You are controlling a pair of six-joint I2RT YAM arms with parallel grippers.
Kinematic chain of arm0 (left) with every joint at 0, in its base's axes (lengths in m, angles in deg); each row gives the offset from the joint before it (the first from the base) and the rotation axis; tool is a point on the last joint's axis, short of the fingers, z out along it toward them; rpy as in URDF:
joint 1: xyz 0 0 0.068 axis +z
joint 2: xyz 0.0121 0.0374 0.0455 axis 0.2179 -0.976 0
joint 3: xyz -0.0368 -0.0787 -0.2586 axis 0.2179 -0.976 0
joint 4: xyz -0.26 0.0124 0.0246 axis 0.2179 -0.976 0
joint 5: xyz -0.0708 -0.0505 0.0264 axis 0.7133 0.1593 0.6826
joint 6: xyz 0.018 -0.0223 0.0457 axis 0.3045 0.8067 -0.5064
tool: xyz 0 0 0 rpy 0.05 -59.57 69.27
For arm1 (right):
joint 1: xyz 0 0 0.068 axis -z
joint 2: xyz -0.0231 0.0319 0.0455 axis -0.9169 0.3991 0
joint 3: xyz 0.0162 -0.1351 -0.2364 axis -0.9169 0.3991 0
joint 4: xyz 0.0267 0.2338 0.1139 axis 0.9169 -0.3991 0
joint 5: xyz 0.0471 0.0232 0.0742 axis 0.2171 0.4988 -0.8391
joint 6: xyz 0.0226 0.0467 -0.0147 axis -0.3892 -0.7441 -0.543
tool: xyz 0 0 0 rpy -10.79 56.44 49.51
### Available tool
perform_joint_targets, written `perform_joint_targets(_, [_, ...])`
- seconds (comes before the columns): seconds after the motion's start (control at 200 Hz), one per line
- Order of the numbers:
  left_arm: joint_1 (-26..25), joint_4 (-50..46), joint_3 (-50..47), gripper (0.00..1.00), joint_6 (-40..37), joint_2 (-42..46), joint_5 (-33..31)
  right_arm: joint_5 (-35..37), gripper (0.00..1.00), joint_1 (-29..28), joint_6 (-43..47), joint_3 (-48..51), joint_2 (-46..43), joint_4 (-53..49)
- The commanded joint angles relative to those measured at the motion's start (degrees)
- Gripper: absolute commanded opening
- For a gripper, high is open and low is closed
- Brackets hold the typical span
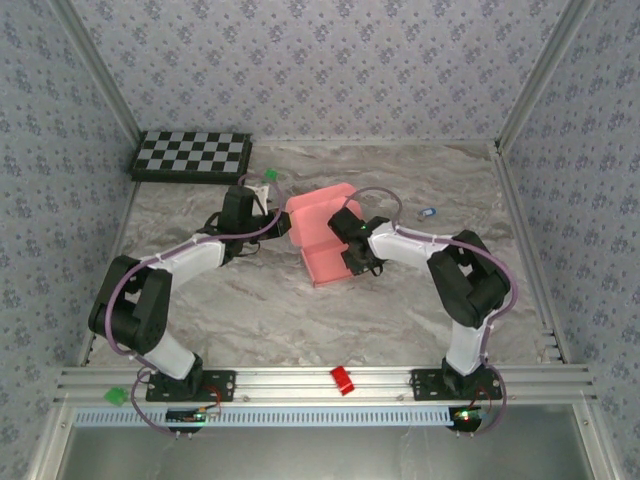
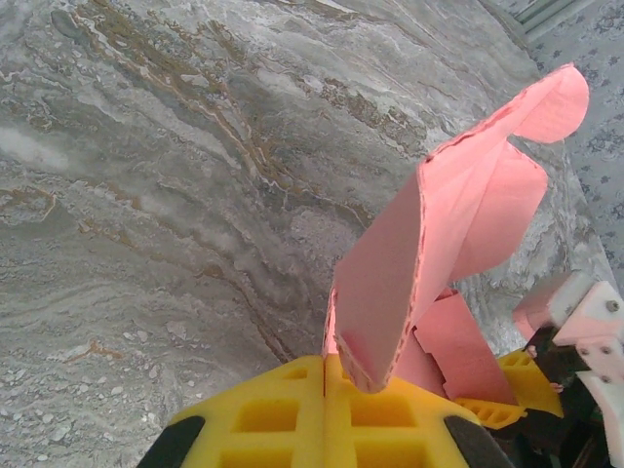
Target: Fold the paper box
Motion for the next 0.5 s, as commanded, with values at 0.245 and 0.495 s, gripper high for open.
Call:
perform_joint_targets(0.245, [-0.26, 2.34, 1.15, 0.00, -1.31, -0.25, 1.96, -1.95, 0.45, 0.76, -3.28, -0.60, -3.04, 2.68])
perform_joint_targets(0.495, [-0.32, 2.54, 1.14, 0.00, -1.47, -0.43, 2.38, -3.42, 0.46, 2.11, -4.38, 0.29, -4.24, 4.21])
